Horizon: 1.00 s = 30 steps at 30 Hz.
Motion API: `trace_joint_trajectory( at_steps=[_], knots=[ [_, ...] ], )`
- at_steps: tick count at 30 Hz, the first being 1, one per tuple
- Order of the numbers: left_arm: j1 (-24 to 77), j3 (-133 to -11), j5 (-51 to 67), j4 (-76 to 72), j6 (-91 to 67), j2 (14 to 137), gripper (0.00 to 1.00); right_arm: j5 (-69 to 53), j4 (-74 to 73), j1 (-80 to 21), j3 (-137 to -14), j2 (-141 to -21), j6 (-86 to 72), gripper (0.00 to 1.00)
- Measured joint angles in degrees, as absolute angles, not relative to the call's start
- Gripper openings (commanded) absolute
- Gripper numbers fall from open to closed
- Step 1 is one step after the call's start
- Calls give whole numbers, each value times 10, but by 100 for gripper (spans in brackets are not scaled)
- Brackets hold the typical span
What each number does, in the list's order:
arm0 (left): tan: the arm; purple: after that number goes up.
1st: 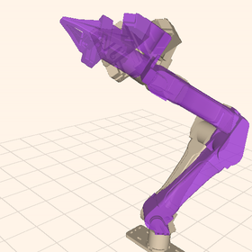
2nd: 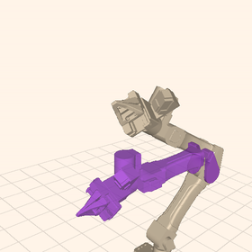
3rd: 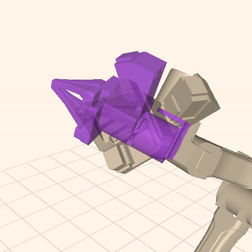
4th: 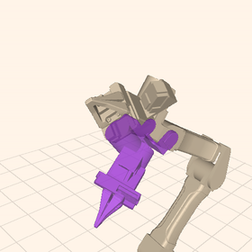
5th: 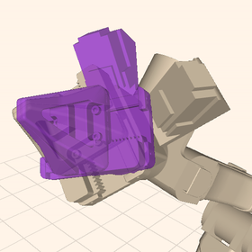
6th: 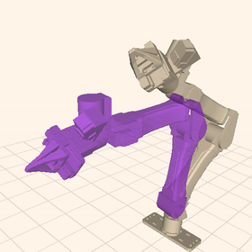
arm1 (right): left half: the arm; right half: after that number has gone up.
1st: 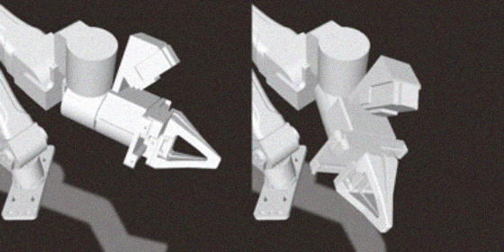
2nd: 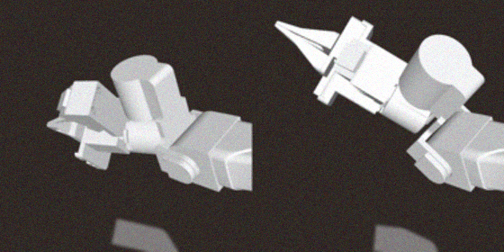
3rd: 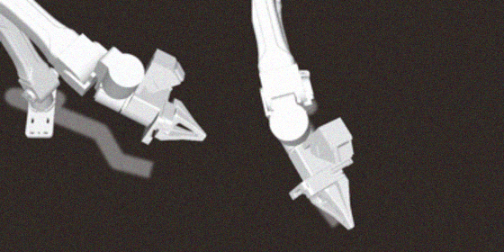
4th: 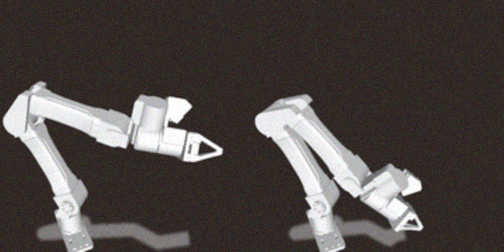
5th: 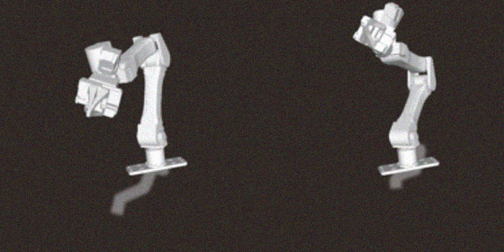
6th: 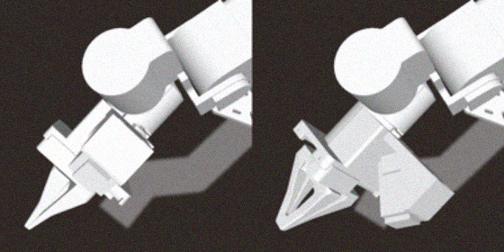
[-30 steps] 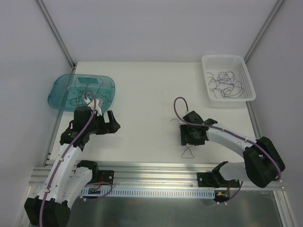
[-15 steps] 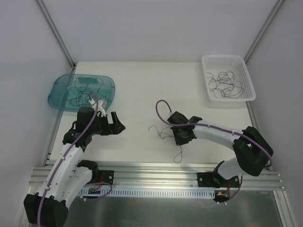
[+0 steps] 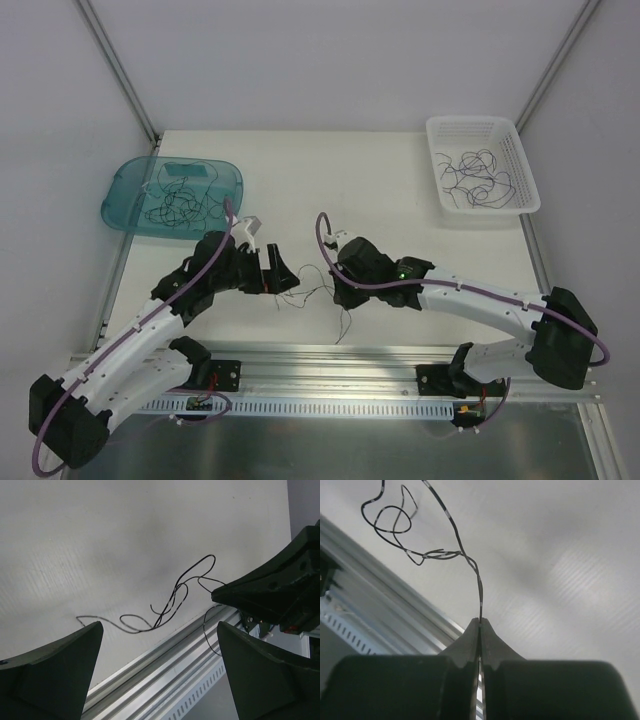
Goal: Untangle the cables
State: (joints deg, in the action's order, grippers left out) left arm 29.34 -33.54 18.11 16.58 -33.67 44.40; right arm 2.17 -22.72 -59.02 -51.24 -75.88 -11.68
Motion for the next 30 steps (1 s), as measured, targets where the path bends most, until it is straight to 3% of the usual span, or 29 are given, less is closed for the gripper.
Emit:
trace_joint_trajectory(
  at_steps=[10, 13, 17, 18, 21, 24, 27, 29, 30],
  knots=[
    [404, -349, 139, 136, -352, 541, 98, -31, -160, -632, -528, -751, -109, 1],
    [430, -352, 129, 124, -358, 557, 82, -37, -148, -633, -528, -745, -109, 1],
    [446, -356, 120, 109, -372, 570, 54, -39, -139, -633, -526, -734, -110, 1],
    [447, -358, 119, 106, -376, 573, 36, -38, -136, -633, -524, -733, -110, 1],
    [451, -364, 117, 98, -383, 577, 8, -35, -128, -633, -513, -726, -110, 1],
    [451, -367, 115, 93, -385, 577, 0, -24, -122, -633, -502, -717, -110, 2],
    [456, -371, 112, 92, -383, 574, 0, -9, -122, -633, -493, -707, -112, 14],
    [457, -373, 96, 95, -379, 568, 0, 2, -127, -633, -488, -697, -113, 33],
    [457, -376, 85, 99, -377, 565, 0, 9, -132, -633, -485, -690, -112, 47]
  ],
)
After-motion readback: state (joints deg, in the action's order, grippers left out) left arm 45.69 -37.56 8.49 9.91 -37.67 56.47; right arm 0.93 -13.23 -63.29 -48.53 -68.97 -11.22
